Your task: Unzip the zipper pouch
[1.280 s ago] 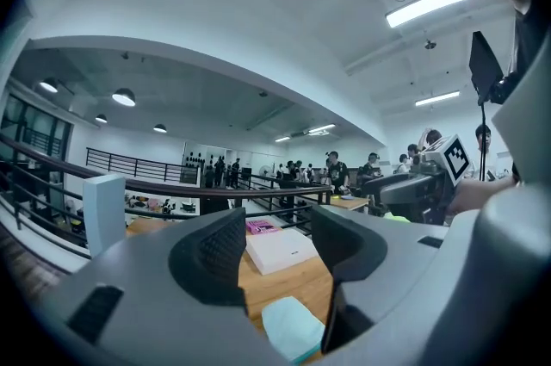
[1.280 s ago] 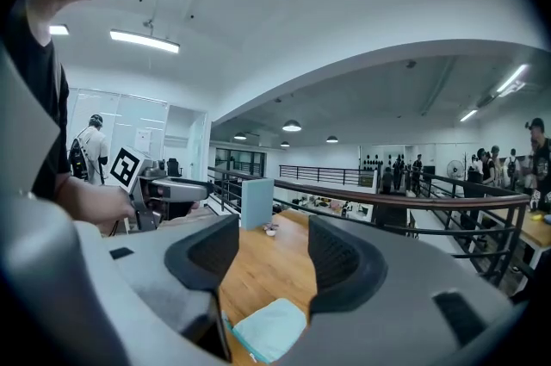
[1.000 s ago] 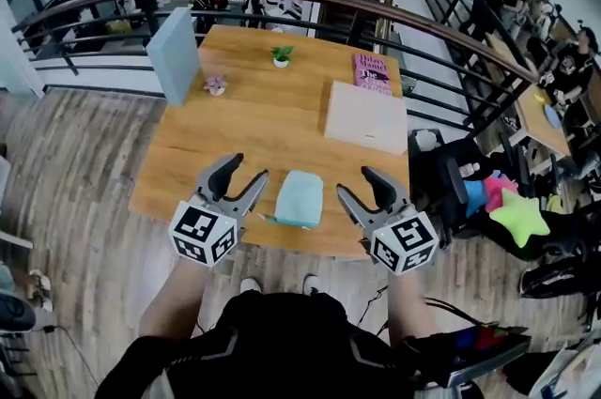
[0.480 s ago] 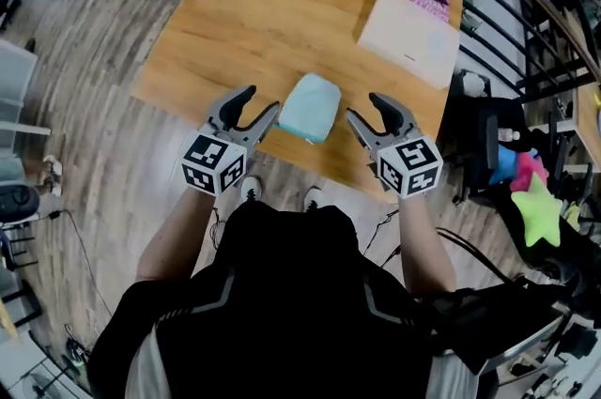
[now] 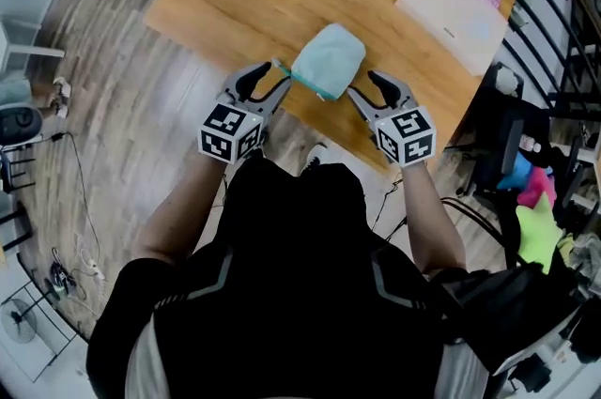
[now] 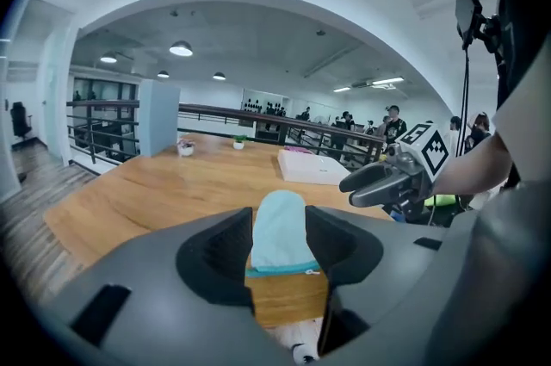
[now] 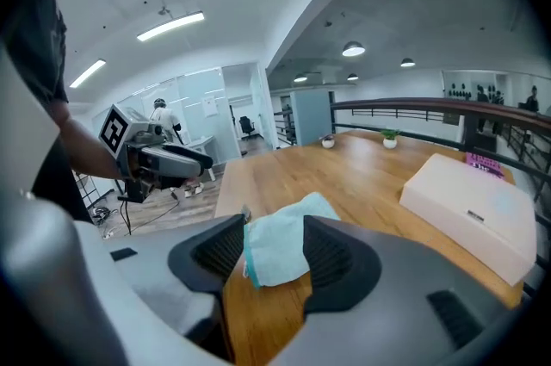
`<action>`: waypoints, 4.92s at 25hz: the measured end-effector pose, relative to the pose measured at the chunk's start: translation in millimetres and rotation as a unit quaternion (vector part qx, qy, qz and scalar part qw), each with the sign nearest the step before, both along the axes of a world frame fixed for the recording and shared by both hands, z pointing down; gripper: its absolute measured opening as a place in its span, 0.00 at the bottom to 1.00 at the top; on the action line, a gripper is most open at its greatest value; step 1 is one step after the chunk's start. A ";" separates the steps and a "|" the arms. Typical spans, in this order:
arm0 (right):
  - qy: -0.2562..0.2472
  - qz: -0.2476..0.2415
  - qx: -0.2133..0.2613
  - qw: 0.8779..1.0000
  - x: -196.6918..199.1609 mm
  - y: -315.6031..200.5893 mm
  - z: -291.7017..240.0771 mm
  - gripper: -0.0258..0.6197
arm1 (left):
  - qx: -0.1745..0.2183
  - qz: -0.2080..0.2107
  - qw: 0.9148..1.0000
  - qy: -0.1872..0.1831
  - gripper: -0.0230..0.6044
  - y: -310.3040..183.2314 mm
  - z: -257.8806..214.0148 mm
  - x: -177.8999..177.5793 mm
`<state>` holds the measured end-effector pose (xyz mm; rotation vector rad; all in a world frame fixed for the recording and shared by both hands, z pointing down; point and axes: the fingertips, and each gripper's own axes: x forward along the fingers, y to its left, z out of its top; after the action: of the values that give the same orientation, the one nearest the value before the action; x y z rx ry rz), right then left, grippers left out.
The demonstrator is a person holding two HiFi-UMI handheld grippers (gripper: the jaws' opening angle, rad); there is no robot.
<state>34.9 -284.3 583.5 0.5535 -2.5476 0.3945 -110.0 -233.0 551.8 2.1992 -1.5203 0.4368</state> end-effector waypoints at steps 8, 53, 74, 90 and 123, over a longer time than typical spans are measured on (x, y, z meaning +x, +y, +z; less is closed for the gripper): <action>0.070 -0.101 -0.013 0.992 -21.9 27.5 71.3 0.35 | -0.044 -0.055 0.997 0.013 0.36 30.0 42.0 -7.1; 0.046 -0.003 -0.005 0.999 -61.5 26.6 -17.9 0.13 | 0.035 0.131 0.991 0.010 0.34 6.7 -31.9 -11.2; -0.018 0.095 -0.008 0.995 -61.0 68.5 -150.2 0.12 | 0.207 0.352 0.909 -0.082 0.33 16.2 -121.5 65.9; -0.025 0.075 -0.009 0.997 -59.3 71.6 -163.8 0.12 | 0.209 0.339 0.917 -0.015 0.23 21.4 -143.2 61.0; -0.030 0.015 0.001 0.999 -67.9 54.5 -168.5 0.12 | 0.162 0.237 0.958 0.006 0.09 -29.0 -155.6 15.9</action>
<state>-32.9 -229.8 415.0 0.5892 -2.5995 0.4254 -94.1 -262.0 396.3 2.8299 -1.1061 0.3312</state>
